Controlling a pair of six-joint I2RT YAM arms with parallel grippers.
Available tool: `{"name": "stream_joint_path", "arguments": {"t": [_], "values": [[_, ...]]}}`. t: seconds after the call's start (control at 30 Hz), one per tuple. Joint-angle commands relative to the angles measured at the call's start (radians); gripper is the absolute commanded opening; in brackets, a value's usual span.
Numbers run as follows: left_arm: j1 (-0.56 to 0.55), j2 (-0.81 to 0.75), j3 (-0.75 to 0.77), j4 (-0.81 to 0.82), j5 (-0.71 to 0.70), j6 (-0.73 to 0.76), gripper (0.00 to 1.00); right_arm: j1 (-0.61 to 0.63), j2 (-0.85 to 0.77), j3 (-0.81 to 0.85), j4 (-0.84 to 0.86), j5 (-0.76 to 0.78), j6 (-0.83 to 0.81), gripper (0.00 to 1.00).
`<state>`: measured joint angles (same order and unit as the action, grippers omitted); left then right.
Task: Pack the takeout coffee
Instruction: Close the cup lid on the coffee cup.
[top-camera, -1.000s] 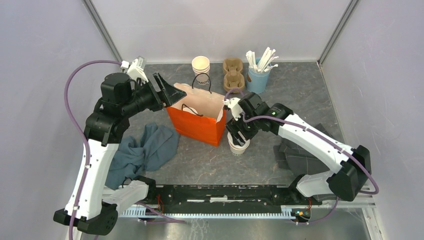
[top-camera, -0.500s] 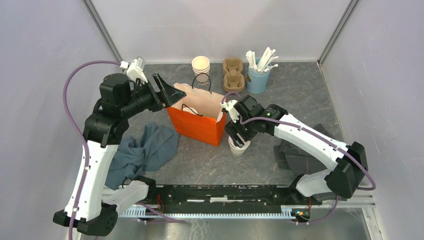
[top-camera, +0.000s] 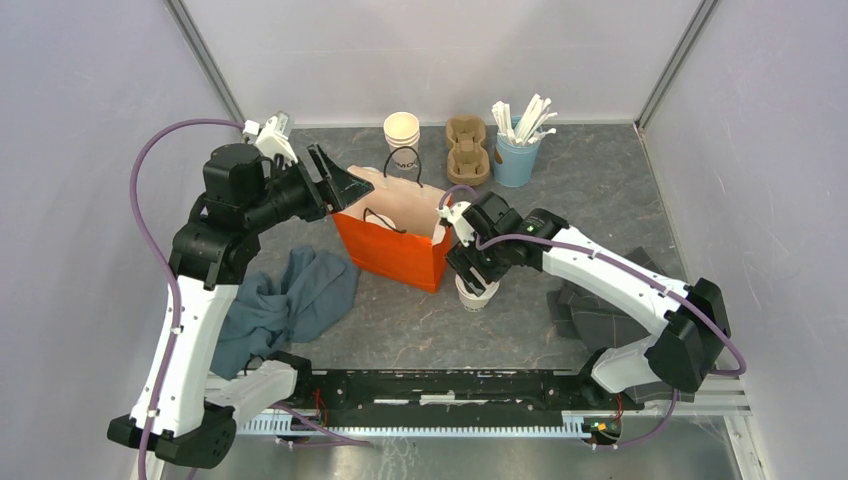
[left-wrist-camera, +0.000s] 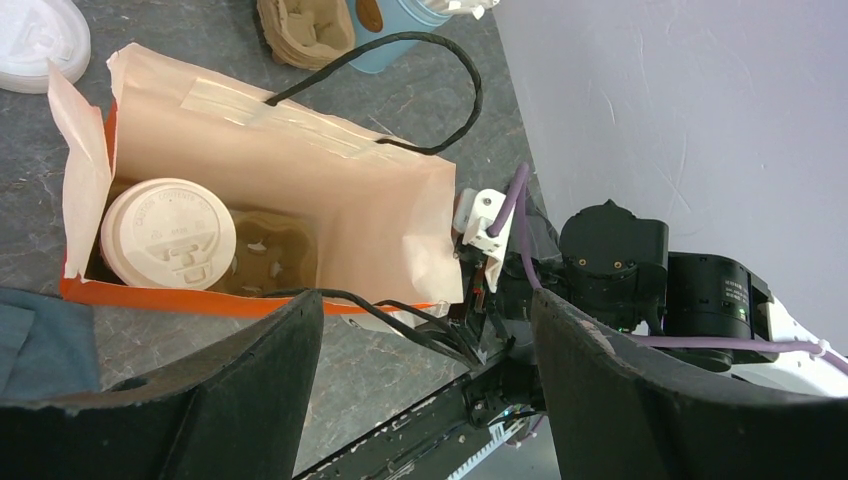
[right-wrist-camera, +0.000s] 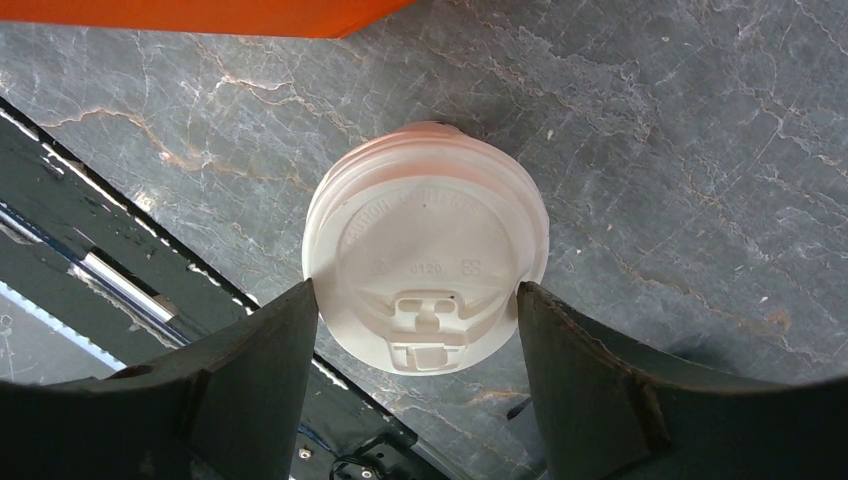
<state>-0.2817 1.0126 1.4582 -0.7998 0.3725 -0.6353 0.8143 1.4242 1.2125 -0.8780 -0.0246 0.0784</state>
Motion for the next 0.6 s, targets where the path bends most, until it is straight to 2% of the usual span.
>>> {"name": "stream_joint_path", "arguments": {"t": [0.0,0.57], "values": [[0.001,0.005,0.039,0.017,0.018,0.023,0.82,0.012,0.008,0.000,0.016,0.011,0.008,0.77],[0.001,0.016,0.034,0.028,0.018,0.022,0.82,0.017,0.022,0.016,0.024,-0.022,0.000,0.82]]}}
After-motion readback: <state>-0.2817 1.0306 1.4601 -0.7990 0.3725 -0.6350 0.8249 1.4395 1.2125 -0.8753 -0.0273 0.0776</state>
